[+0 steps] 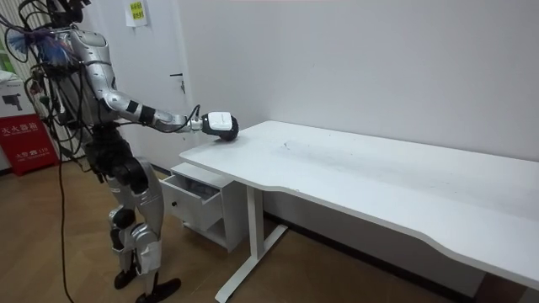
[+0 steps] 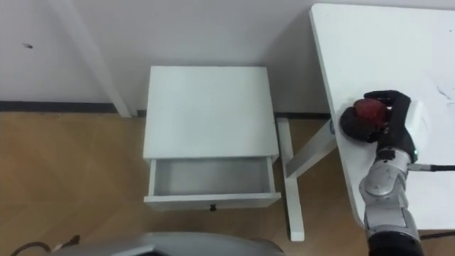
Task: Put apple and close drawer
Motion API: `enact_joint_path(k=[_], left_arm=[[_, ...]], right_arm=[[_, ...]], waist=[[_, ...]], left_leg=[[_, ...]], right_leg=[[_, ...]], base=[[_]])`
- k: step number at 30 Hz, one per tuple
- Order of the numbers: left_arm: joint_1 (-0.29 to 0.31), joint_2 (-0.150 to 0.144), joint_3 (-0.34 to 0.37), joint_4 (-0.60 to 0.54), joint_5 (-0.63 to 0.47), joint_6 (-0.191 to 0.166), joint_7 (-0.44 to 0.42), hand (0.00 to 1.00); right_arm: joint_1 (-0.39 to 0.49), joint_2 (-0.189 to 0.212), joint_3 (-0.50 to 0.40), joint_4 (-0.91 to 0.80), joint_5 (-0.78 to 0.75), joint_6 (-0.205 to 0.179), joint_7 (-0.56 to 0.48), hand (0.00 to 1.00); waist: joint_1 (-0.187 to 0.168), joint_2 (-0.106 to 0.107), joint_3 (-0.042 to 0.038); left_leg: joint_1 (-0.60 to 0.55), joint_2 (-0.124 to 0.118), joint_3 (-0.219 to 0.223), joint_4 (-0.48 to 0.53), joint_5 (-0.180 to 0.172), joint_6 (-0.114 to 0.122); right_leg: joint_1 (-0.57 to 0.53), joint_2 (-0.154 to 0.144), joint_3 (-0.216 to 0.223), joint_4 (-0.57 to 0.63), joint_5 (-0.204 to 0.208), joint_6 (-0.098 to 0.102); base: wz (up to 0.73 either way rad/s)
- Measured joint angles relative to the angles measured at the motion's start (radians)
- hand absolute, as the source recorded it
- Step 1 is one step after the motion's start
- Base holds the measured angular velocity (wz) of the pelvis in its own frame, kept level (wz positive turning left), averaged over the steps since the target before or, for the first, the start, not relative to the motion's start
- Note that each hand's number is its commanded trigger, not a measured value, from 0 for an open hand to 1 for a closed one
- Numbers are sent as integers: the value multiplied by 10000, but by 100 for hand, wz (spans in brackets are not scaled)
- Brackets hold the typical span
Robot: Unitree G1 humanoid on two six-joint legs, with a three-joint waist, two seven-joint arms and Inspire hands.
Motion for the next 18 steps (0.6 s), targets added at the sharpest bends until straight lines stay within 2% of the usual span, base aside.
enact_joint_path(k=[5, 8, 10, 12, 14, 16, 18], left_arm=[[-134, -89, -289, 281, 48, -29, 35, 0], [-145, -191, -318, 279, 45, -21, 32, 0], [-196, -277, -619, 274, 61, 21, 16, 0], [-290, -325, -673, 272, 323, 67, -86, 0], [-338, -316, -670, 275, 445, 107, -237, 0], [-358, -377, -673, 275, 427, 120, -378, 0], [-376, -437, -673, 275, 426, 122, -408, 0]], right_arm=[[-34, 584, 916, -721, -385, 68, 201, 100], [-22, 734, 2042, -700, -436, 184, 1083, 100], [-57, 912, 3102, -778, -458, 284, 1822, 100], [-131, 983, 3652, -952, -623, 386, 2392, 100], [-259, 1071, 3904, -995, -747, 385, 2845, 100], [-418, 1087, 3979, -993, -738, 390, 3192, 100], [-529, 1088, 4023, -992, -742, 390, 3348, 100]], waist=[[223, 54, -2], [431, 192, 61], [640, 332, 101], [777, 395, 96], [819, 369, 97], [1062, 281, 99], [1063, 235, 107]], left_leg=[[-108, 40, -109, 0, 66, -107], [-280, 25, -366, 34, 107, -126], [-504, -1, -483, 77, 123, -110], [-742, -39, -633, 190, 156, -88], [-885, -78, -859, 226, 197, -74], [-907, -129, -901, 205, 198, -70], [-923, -151, -921, 196, 199, -68]], right_leg=[[-74, 85, -284, -15, 49, -77], [-117, 75, -486, -18, 48, -78], [-267, 42, -619, -17, 48, -77], [-414, 7, -731, -31, 48, -77], [-444, -22, -852, -66, 48, -77], [-405, -51, -858, -178, 47, -75], [-403, -75, -894, -177, 46, -74]], base=[[6], [24], [18], [30], [37], [10], [5]])
